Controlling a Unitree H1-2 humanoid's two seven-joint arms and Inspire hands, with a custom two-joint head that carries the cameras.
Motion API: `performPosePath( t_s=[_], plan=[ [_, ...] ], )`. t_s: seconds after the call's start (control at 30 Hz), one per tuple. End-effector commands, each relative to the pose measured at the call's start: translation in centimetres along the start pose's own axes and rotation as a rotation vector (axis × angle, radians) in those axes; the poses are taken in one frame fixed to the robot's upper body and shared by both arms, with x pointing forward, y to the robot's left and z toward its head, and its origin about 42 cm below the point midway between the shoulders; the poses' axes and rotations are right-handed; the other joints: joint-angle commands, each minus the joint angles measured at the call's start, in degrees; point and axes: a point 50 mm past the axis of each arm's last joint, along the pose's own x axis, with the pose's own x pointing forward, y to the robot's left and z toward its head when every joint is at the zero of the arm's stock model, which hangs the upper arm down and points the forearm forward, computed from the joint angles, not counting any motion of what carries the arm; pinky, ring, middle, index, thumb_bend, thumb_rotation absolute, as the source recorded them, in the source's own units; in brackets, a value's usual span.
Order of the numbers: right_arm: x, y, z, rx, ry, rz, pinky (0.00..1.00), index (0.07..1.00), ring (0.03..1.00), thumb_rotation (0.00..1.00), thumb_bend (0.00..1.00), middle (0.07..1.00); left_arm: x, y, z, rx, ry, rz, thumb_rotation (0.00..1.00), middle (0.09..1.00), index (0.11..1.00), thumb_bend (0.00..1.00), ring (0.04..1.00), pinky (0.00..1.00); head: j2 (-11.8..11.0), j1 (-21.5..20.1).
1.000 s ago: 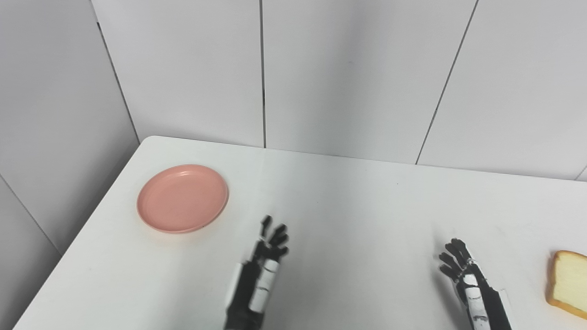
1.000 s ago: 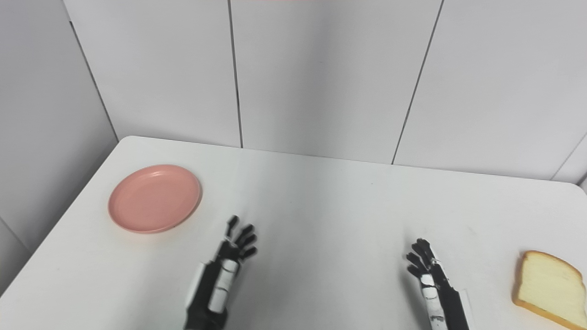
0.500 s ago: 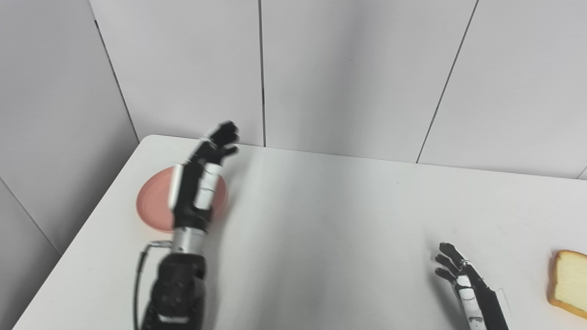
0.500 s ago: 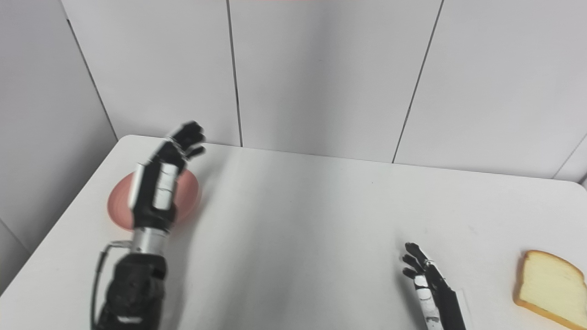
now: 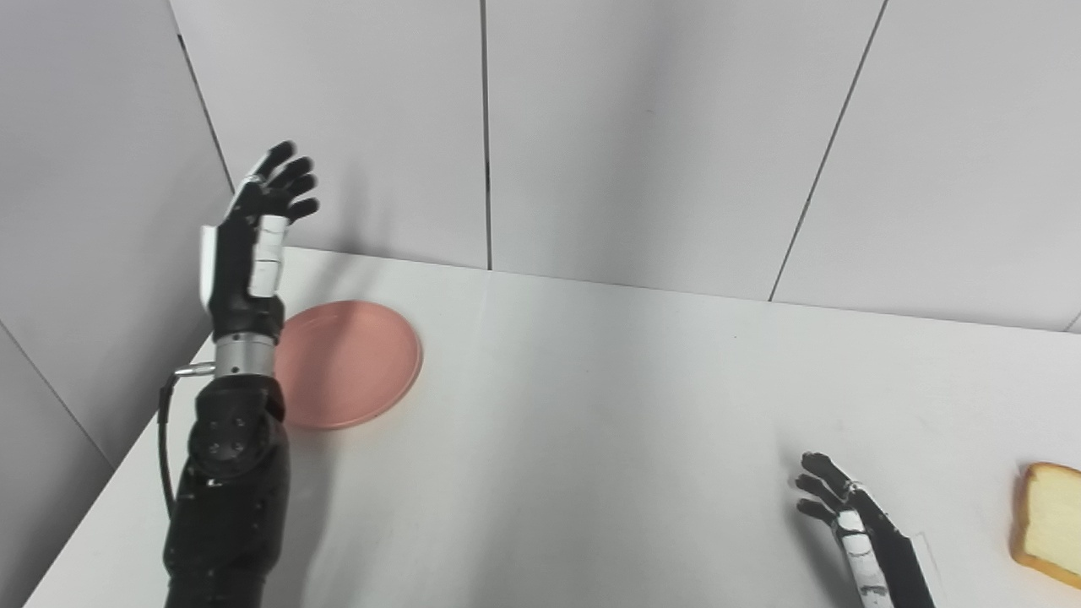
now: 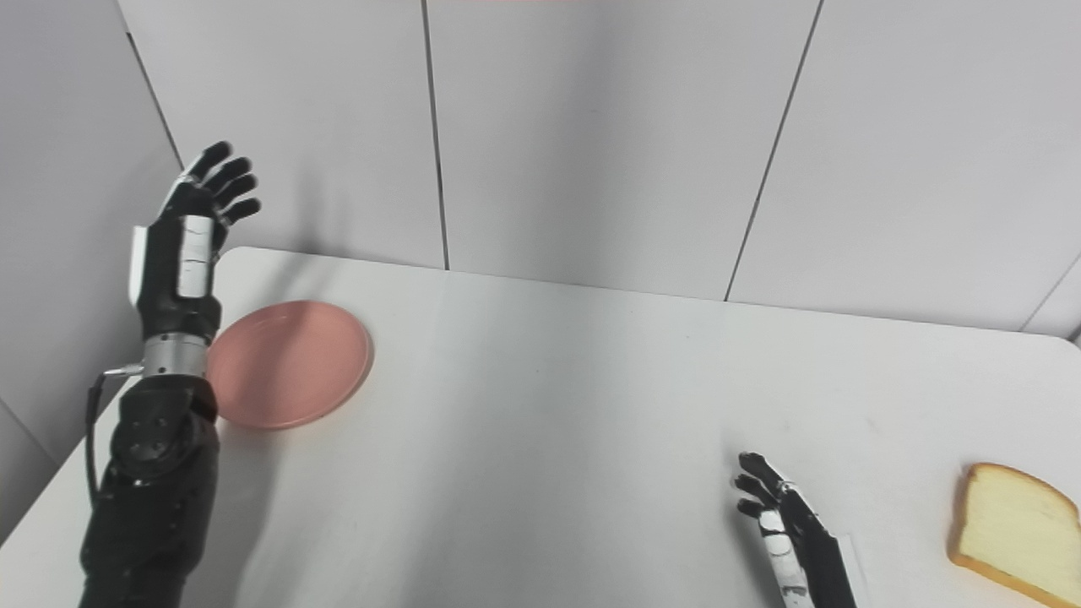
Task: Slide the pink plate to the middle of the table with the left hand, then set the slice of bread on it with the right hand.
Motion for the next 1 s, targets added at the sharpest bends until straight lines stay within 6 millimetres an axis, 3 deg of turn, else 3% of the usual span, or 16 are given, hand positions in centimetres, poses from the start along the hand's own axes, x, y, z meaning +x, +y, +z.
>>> performPosePath(
  t_s=[0.0, 0.27, 0.5, 0.63, 0.97],
  plan=[
    [-1.2, 0.2, -1.6, -0.002, 0.054, 0.005, 0.76, 0.788, 0.804, 1.0, 0.8, 0.847, 2.8, 0.1, 2.3, -0.037, -0.061, -0.004, 0.84, 0.805, 0.771, 0.91, 0.827, 0.78, 0.06, -0.03],
    [-1.1, 0.2, -1.3, 0.002, 0.048, 0.004, 0.74, 0.774, 0.786, 1.0, 0.8, 0.839, 4.4, 2.2, 0.8, -0.063, 0.07, 0.084, 0.87, 0.83, 0.743, 0.83, 0.832, 0.75, 0.88, -0.63],
    [-1.2, 0.1, -0.9, 0.004, 0.046, 0.001, 0.74, 0.765, 0.782, 1.0, 0.78, 0.839, 4.5, 3.6, -0.7, -0.063, 0.126, 0.148, 0.88, 0.855, 0.717, 0.78, 0.875, 0.81, 1.39, -0.91],
    [-1.2, 0.1, -0.8, 0.009, 0.046, 0.004, 0.74, 0.759, 0.781, 1.0, 0.79, 0.834, 4.0, 4.0, -1.5, -0.06, 0.158, 0.172, 0.89, 0.872, 0.711, 0.76, 0.891, 0.84, 1.51, -1.37],
    [-1.4, -0.1, -0.3, 0.007, 0.037, 0.009, 0.73, 0.76, 0.778, 1.0, 0.76, 0.828, 2.0, 4.6, -4.6, -0.005, 0.254, 0.245, 0.91, 0.846, 0.706, 0.82, 0.862, 0.78, 1.75, -1.03]
  ],
)
